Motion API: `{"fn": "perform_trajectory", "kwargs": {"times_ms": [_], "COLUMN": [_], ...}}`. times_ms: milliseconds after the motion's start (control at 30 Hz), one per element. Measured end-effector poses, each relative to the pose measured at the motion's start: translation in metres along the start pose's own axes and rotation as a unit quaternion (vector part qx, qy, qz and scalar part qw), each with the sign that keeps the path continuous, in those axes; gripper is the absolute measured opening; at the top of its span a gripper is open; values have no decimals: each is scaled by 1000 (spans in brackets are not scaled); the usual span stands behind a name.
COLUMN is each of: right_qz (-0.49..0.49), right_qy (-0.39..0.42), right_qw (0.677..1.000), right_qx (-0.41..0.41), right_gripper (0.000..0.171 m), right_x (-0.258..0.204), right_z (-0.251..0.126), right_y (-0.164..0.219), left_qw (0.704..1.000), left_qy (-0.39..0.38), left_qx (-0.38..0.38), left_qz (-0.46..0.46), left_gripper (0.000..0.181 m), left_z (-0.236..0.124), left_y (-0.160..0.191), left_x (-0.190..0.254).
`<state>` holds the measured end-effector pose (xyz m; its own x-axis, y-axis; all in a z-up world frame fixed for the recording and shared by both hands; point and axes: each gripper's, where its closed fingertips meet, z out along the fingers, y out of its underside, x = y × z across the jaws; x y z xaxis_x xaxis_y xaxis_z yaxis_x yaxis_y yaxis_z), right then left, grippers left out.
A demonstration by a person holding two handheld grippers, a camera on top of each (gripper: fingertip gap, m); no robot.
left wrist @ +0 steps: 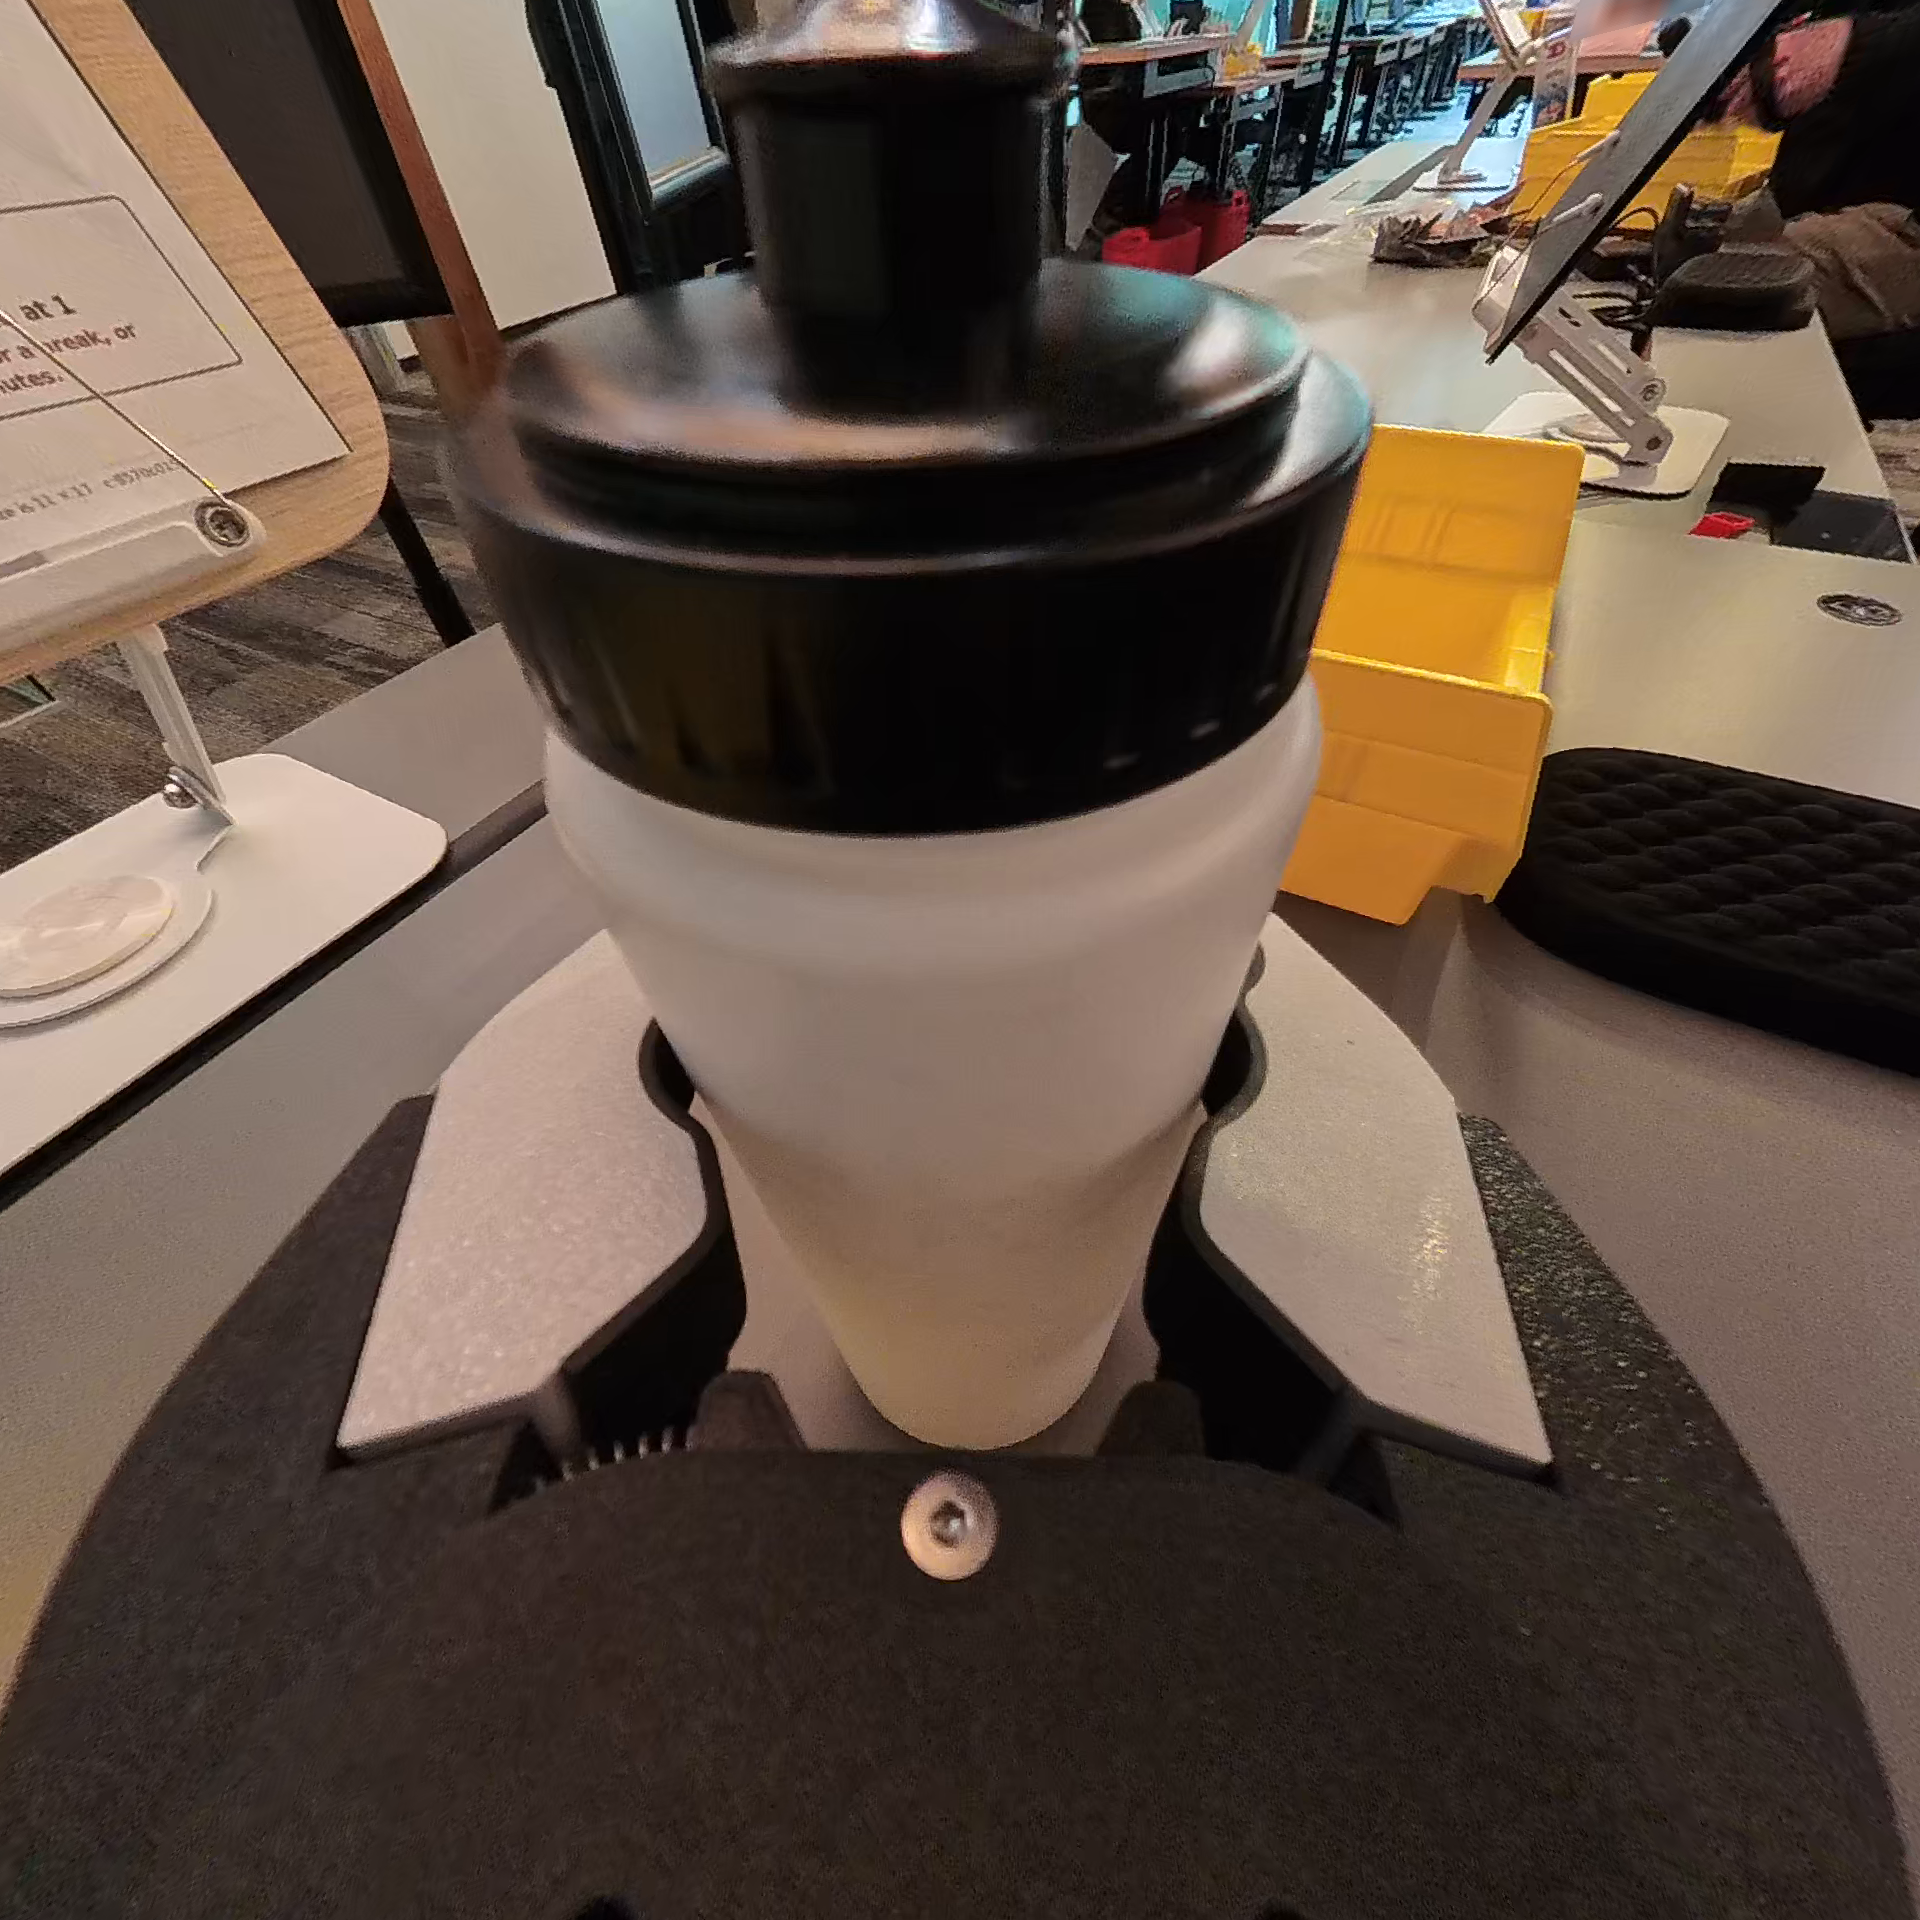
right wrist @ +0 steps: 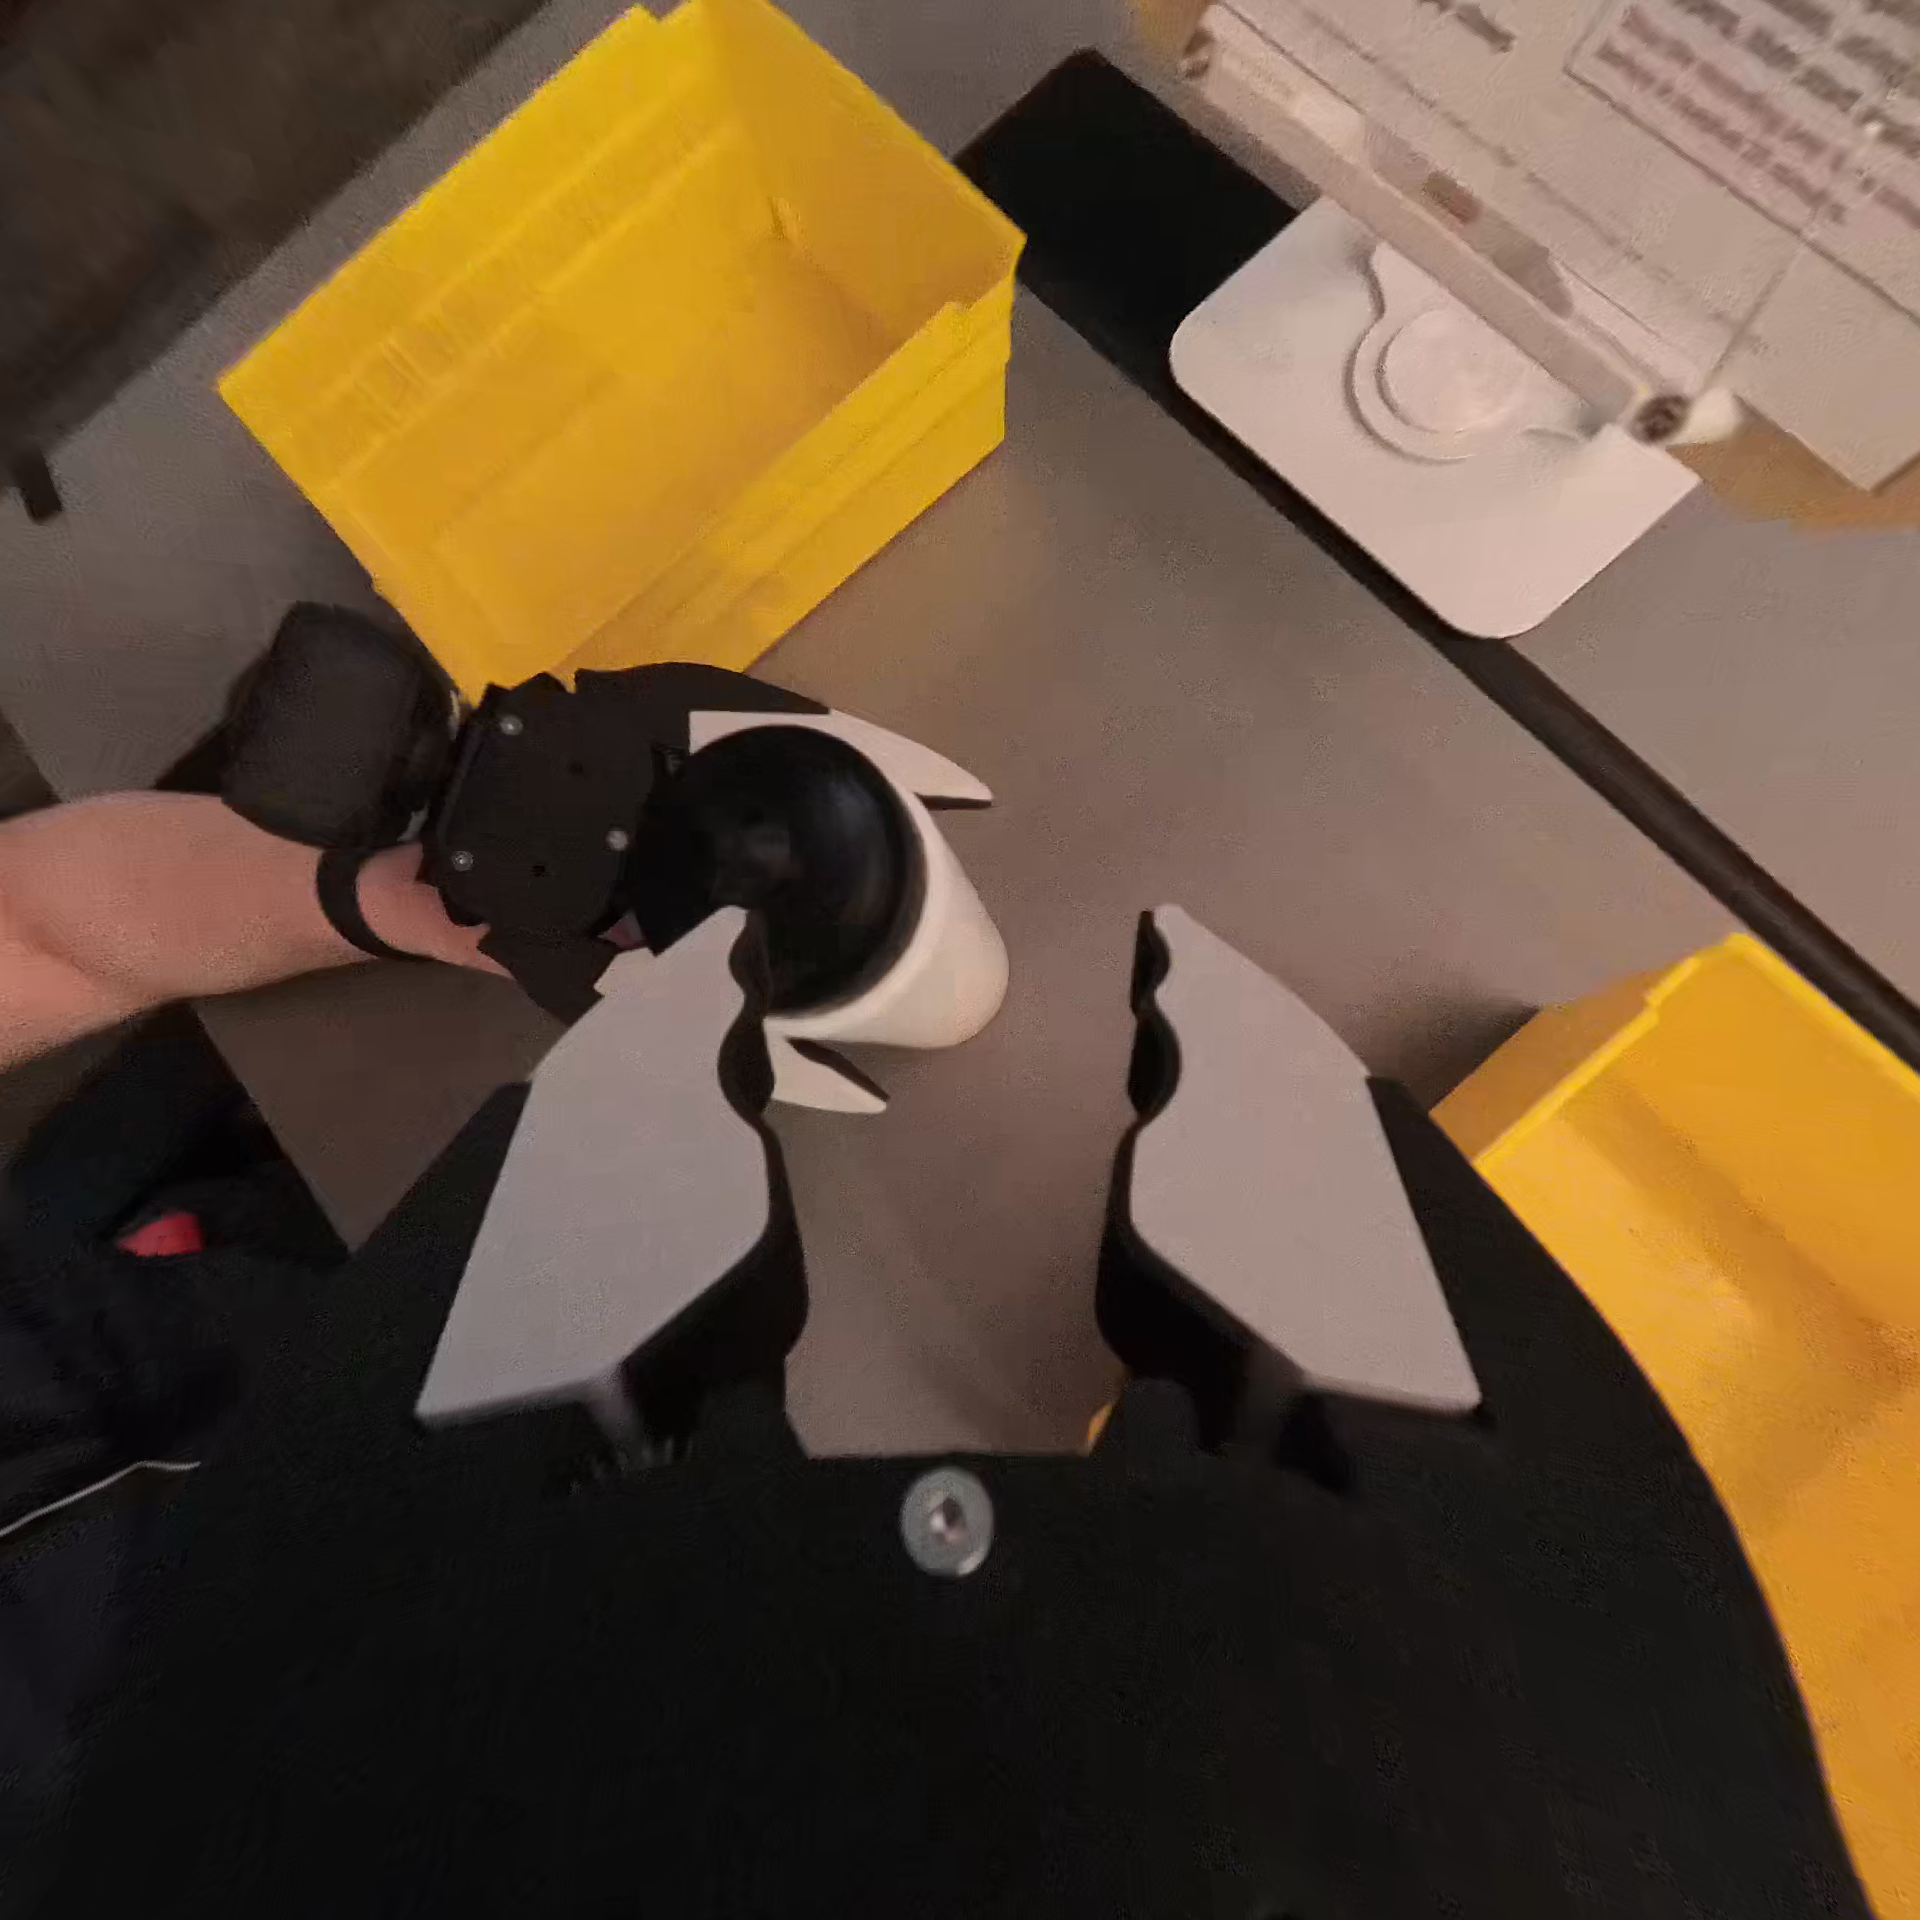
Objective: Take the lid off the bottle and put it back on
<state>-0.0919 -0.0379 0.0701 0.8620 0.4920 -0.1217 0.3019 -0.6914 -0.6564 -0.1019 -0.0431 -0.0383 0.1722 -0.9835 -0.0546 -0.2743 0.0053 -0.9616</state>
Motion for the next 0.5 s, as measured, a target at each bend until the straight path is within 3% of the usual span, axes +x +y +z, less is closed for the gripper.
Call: {"fn": "perform_trajectory", "kwargs": {"times_ms": [133, 200, 367, 500], "right_qz": [-25, -39, -16, -111], "right_qy": [-13, 41, 49, 16], "right_qw": [999, 996, 986, 970], "right_qx": [-42, -69, -156, -215], "right_gripper": [68, 68, 72, 72], "right_x": [-44, -36, -37, -40], "right_z": [22, 33, 51, 49], "right_y": [-10, -8, 8, 11], "left_qw": [1000, 1000, 1000, 1000], "left_qy": [-4, -6, -7, -1], "left_qx": [-2, -3, -6, -9], "left_qz": [-2, -3, -5, 2], "left_gripper": [98, 98, 98, 98], "left_z": [0, 0, 0, 1], "left_y": [0, 0, 1, 1], "left_x": [-1, -1, -2, -1]}}
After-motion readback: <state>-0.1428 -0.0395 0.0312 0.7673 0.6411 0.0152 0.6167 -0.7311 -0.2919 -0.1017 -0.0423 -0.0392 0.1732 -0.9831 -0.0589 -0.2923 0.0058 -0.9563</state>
